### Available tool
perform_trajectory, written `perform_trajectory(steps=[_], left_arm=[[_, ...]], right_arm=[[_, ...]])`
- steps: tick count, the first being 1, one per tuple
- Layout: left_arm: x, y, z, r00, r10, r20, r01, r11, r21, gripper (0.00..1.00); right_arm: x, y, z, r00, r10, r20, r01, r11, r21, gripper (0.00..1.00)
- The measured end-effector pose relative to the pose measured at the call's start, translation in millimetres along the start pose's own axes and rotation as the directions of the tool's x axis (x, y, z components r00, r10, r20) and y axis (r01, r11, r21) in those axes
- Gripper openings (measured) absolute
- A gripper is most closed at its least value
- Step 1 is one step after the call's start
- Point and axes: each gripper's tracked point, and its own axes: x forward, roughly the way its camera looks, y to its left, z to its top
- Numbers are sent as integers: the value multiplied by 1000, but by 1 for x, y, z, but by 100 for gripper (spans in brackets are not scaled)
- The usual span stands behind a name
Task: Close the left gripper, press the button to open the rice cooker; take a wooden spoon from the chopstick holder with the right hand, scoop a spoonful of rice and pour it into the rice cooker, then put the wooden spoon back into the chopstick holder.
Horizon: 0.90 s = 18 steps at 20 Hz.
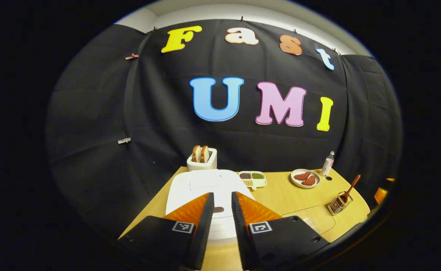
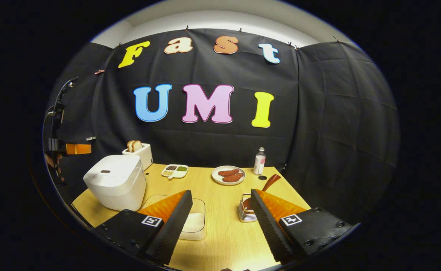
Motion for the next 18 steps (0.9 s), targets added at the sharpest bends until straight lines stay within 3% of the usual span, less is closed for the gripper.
perform_trajectory(steps=[3,11,12,18], left_arm=[[25,2,-19,997,-50,-61,46,997,-54,9],[69,7,-49,981,-108,-159,101,994,-49,6],[75,6,-54,978,-113,-177,105,993,-53,1],[94,11,-75,964,-112,-243,96,993,-75,5]], right_arm=[[-6,-2,-8,1000,1,-19,-2,1000,-4,98],[-28,-22,-15,998,-46,-32,47,998,34,98],[-31,-26,-15,998,-58,-31,59,998,37,98],[-46,-39,-28,993,-100,-59,103,993,50,98]])
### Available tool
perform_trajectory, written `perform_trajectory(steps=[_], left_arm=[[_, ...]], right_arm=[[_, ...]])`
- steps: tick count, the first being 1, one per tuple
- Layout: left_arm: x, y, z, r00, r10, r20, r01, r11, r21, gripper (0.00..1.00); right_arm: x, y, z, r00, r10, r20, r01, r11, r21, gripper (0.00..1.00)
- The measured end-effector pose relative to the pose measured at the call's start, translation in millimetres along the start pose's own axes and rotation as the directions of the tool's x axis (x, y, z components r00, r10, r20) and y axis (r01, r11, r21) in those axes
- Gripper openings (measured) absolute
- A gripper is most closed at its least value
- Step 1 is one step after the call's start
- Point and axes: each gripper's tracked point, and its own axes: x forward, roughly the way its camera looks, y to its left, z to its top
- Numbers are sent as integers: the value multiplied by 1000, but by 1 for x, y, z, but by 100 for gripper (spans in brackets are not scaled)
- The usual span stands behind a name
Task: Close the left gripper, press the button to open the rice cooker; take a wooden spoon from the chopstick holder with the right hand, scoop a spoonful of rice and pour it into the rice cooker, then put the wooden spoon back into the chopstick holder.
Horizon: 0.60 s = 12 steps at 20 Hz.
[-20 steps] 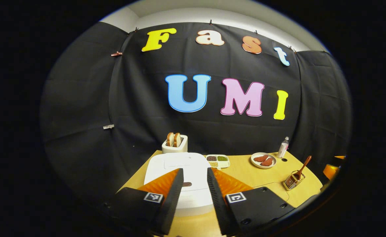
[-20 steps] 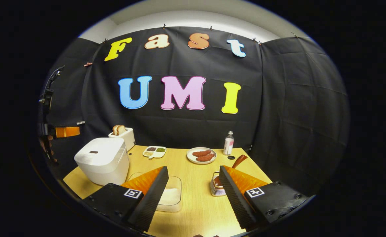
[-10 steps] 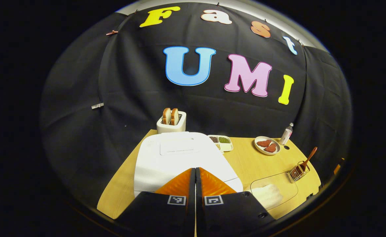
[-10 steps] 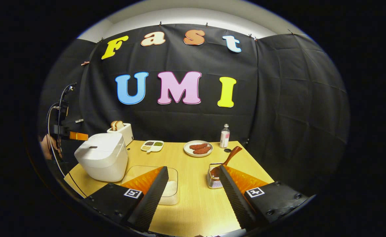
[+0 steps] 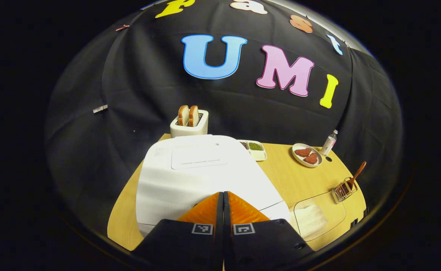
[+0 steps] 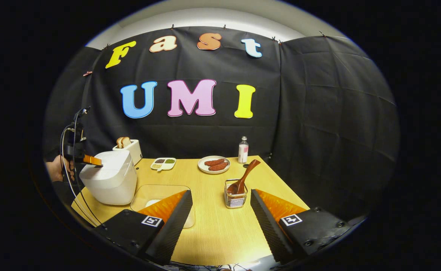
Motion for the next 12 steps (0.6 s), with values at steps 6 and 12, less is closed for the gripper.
perform_trajectory(steps=[6,12], left_arm=[[9,-1,-9,1000,24,-9,-23,998,54,6],[-30,-4,47,985,52,165,-62,996,58,6]], right_arm=[[-3,6,-6,1000,6,-19,-6,1000,12,98],[-6,24,-15,999,32,-39,-32,999,14,98]])
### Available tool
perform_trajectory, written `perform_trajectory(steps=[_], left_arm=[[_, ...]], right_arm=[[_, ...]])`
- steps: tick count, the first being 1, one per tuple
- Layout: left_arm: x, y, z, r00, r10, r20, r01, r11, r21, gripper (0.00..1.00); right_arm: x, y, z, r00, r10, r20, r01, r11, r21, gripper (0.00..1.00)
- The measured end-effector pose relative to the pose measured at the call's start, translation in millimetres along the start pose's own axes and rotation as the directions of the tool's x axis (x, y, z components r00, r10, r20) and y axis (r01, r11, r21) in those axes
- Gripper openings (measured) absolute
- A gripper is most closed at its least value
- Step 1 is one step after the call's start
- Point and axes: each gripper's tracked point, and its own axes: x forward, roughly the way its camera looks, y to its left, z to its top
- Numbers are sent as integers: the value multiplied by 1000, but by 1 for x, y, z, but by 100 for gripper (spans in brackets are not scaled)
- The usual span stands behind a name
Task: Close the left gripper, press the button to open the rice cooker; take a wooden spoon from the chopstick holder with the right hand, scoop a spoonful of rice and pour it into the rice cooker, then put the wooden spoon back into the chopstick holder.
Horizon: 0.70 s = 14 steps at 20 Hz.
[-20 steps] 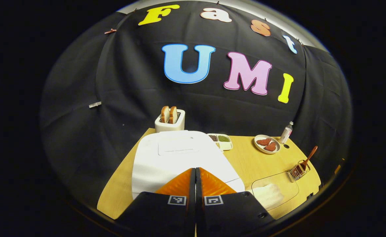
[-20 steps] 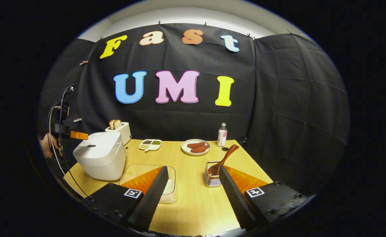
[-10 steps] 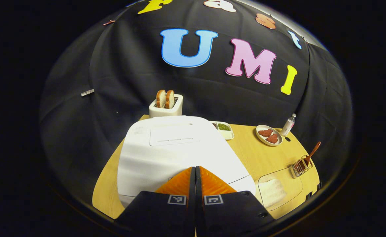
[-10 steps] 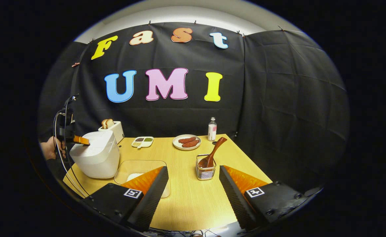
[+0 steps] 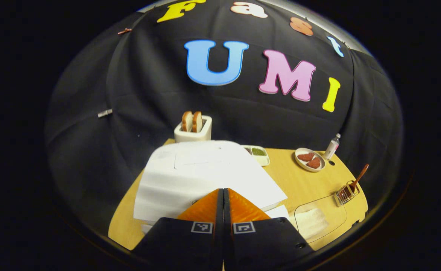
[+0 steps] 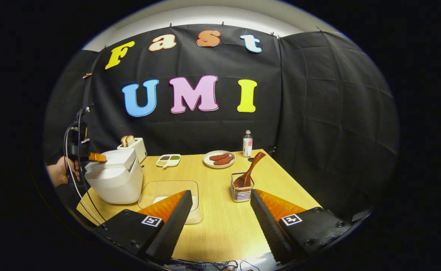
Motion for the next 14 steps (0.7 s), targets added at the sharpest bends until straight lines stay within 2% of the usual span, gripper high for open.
perform_trajectory(steps=[3,7,9,12,14], left_arm=[[-34,3,58,986,35,163,-41,999,31,6],[-91,-9,83,966,-5,260,10,1000,-20,6],[-119,-19,75,962,-29,270,34,999,-14,6],[-156,-43,35,974,-74,212,84,996,-40,6],[-170,-56,17,975,-86,206,99,994,-52,6]], right_arm=[[-2,13,-3,1000,24,-13,-24,1000,8,98],[-3,24,2,1000,27,5,-27,1000,8,98],[-1,28,3,1000,24,12,-24,1000,12,98],[4,40,3,1000,29,2,-29,999,43,98],[10,38,11,1000,14,21,-14,1000,15,98]])
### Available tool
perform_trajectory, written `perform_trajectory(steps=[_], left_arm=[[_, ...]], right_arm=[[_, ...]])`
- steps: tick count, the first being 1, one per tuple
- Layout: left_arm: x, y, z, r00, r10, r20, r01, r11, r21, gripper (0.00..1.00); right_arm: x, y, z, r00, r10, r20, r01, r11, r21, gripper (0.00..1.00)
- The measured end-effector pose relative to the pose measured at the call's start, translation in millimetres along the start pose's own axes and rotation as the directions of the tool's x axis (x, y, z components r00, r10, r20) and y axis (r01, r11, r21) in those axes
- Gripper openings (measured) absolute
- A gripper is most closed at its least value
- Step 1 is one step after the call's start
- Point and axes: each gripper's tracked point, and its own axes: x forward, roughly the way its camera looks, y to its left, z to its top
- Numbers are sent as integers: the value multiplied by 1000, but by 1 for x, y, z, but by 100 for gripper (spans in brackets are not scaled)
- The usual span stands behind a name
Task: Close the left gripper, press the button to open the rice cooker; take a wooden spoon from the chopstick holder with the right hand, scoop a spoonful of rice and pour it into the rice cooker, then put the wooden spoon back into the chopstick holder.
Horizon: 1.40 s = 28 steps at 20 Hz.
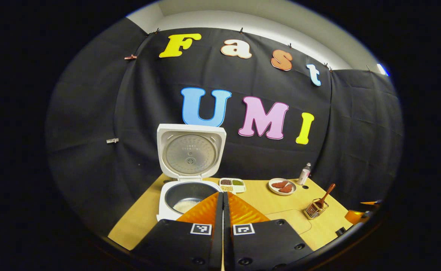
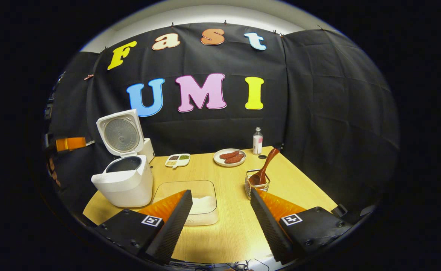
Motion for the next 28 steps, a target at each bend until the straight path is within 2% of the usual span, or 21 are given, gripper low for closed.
perform_trajectory(steps=[4,6,8,11,18,26,28], left_arm=[[-19,-23,-9,1000,-24,11,24,1000,7,11],[-21,-30,-4,999,-31,36,30,999,37,20],[-19,-36,-2,998,-26,49,24,999,46,48],[-10,-41,-15,1000,2,26,-2,1000,-2,93],[10,-51,-50,990,123,-67,-127,991,-47,95],[25,-88,-53,969,222,-110,-222,975,13,95],[23,-99,-55,963,242,-117,-243,970,1,95]], right_arm=[[20,-17,17,999,-20,26,20,1000,-1,98],[36,-25,21,999,-25,20,25,1000,-18,98],[55,-35,28,1000,-19,18,19,1000,-16,98],[87,-57,36,1000,-23,6,23,1000,2,98],[166,-124,23,991,-62,-118,65,998,18,98],[252,-158,-16,967,27,-252,9,990,138,98],[273,-168,-26,964,12,-266,30,988,153,99]])
